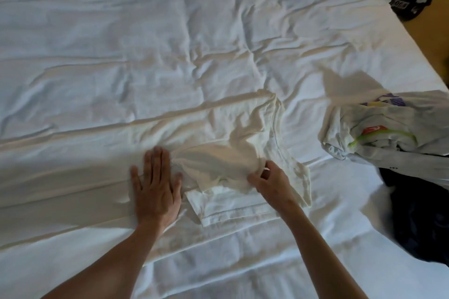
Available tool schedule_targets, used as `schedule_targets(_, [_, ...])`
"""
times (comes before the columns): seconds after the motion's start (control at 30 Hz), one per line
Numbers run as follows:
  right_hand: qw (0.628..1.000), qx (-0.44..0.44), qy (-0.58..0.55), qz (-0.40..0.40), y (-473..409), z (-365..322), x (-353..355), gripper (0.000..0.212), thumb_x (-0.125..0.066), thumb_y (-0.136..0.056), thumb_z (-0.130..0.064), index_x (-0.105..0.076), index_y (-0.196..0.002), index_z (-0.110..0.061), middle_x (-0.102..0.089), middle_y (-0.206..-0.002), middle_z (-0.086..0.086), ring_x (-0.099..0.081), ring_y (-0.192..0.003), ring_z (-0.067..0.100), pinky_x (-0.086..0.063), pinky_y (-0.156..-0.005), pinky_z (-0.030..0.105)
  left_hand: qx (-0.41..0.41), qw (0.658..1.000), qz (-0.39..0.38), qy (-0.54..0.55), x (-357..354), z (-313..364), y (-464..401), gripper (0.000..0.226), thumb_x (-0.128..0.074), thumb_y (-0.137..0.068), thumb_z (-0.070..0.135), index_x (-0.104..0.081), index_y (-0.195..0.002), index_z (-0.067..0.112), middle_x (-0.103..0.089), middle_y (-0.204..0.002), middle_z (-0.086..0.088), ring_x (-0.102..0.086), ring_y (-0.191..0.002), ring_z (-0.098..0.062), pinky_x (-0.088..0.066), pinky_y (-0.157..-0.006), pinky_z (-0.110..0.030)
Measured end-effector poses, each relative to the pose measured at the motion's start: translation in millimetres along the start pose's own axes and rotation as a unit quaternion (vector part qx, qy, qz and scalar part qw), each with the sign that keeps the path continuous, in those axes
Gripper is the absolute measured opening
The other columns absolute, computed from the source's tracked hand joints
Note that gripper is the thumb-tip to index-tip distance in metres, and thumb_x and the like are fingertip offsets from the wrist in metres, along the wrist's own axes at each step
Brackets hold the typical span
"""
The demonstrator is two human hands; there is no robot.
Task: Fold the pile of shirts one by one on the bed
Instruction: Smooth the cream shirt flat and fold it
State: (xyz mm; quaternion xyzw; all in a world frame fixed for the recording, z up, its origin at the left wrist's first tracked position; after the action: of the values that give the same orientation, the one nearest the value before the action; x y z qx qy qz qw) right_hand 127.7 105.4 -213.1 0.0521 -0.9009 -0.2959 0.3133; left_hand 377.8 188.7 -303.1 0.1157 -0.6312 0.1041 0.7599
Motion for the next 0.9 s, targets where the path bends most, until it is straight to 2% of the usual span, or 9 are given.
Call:
schedule_targets(0.07, [0.999, -0.014, -0.031, 0.011, 1.5, 6.6, 3.8, 0.016, -0.073, -0.084, -0.026, -0.068, -0.093, -0.014, -0.069, -0.069, -0.005, -0.062, -0.066, 0.013, -0.047, -0.061, 0.026, -0.001, 1.0, 0.007, 0.003, 0.7, 0.7, 0.8, 0.066, -0.026, -0.099, 0.041, -0.02, -0.157, 0.009, -0.015, -0.165, -0.008, -0.016, -0.152, -0.025, -0.009, -0.121, -0.058])
schedule_targets(0.2, [0.996, -0.05, -0.054, 0.051, 18.0, 14.8, -4.7, 0.042, -0.072, -0.081, -0.051, -0.063, -0.079, -0.01, -0.06, -0.064, -0.004, -0.056, -0.06, 0.01, -0.048, -0.059, 0.026, 0.006, 1.0, -0.002, 0.008, 2.3, 1.8, 0.8, 0.067, -0.021, -0.1, 0.042, -0.018, -0.158, 0.008, -0.013, -0.166, -0.007, -0.012, -0.153, -0.024, -0.009, -0.121, -0.058])
schedule_targets(0.27, [0.99, -0.065, -0.108, 0.058, 24.5, 19.6, -12.9, 0.049, -0.075, -0.071, -0.059, -0.062, -0.093, -0.018, -0.069, -0.078, -0.006, -0.067, -0.071, 0.013, -0.059, -0.07, 0.038, 0.012, 1.0, -0.006, 0.009, 2.3, 2.1, 0.3, 0.067, -0.019, -0.1, 0.043, -0.016, -0.158, 0.01, -0.011, -0.166, -0.005, -0.009, -0.153, -0.023, -0.007, -0.121, -0.057])
schedule_targets(0.37, [0.98, -0.076, -0.169, 0.069, 29.3, 17.9, -14.7, 0.057, -0.078, -0.075, -0.038, -0.049, -0.121, -0.019, -0.074, -0.088, 0.001, -0.072, -0.075, 0.019, -0.06, -0.074, 0.046, 0.015, 1.0, -0.006, 0.004, 2.3, 2.9, -0.7, 0.066, -0.019, -0.101, 0.044, -0.017, -0.158, 0.011, -0.01, -0.167, -0.004, -0.007, -0.154, -0.021, -0.005, -0.121, -0.056])
schedule_targets(0.5, [0.985, 0.053, -0.027, 0.16, 43.1, 7.2, -14.4, 0.063, -0.075, -0.082, -0.035, -0.037, -0.131, -0.023, -0.07, -0.078, 0.001, -0.066, -0.069, 0.021, -0.054, -0.065, 0.041, 0.019, 1.0, -0.007, -0.001, 1.3, 1.9, 0.2, 0.066, -0.019, -0.101, 0.044, -0.017, -0.158, 0.012, -0.01, -0.167, -0.003, -0.007, -0.154, -0.02, -0.003, -0.122, -0.055])
schedule_targets(0.6, [0.946, 0.206, 0.164, 0.191, 51.6, 2.7, -18.5, 0.068, -0.072, -0.072, -0.027, -0.043, -0.134, -0.023, -0.057, -0.102, -0.002, -0.054, -0.086, 0.019, -0.048, -0.073, 0.036, 0.012, 1.0, -0.009, -0.01, 0.4, 1.3, 0.1, 0.067, -0.019, -0.1, 0.043, -0.016, -0.158, 0.01, -0.011, -0.166, -0.004, -0.008, -0.153, -0.021, -0.005, -0.121, -0.056])
schedule_targets(0.7, [0.901, 0.258, 0.315, 0.15, 42.5, 11.9, -30.3, 0.083, -0.06, -0.054, -0.002, -0.05, -0.132, -0.028, -0.041, -0.127, 0.008, -0.045, -0.112, 0.031, -0.047, -0.089, 0.055, 0.015, 1.0, 0.0, 0.0, 1.8, 2.2, 0.7, 0.066, -0.019, -0.101, 0.044, -0.018, -0.158, 0.011, -0.012, -0.166, -0.003, -0.009, -0.153, -0.02, -0.007, -0.121, -0.057])
schedule_targets(0.8, [0.858, 0.294, 0.391, 0.156, 29.7, 25.6, -38.9, 0.104, -0.064, -0.059, 0.016, -0.044, -0.145, -0.038, -0.021, -0.16, 0.016, -0.016, -0.147, 0.044, -0.012, -0.113, 0.072, 0.007, 1.0, 0.02, 0.005, 3.9, 2.8, 1.5, 0.064, -0.021, -0.102, 0.043, -0.021, -0.157, 0.011, -0.015, -0.166, -0.003, -0.012, -0.153, -0.021, -0.011, -0.12, -0.058])
schedule_targets(0.9, [0.795, 0.424, 0.403, 0.158, 17.5, 29.6, -40.7, 0.058, -0.075, -0.084, -0.008, -0.06, -0.132, -0.038, -0.032, -0.159, 0.011, -0.019, -0.149, 0.039, -0.003, -0.114, 0.071, -0.002, 1.0, 0.027, -0.003, 3.9, 2.4, 2.1, 0.063, -0.025, -0.102, 0.041, -0.022, -0.157, 0.01, -0.016, -0.165, -0.005, -0.013, -0.153, -0.022, -0.013, -0.119, -0.06])
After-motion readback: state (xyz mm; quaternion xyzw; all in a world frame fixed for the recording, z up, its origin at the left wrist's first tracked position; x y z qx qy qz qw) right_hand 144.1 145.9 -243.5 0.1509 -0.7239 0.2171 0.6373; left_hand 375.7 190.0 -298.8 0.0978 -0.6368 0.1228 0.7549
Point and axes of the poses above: each hand's wrist, its own y-axis away from the middle knuckle, its own x-axis out of the back of the hand, z = x × y, the point moved 1 cm from there along -y, towards the middle knuckle
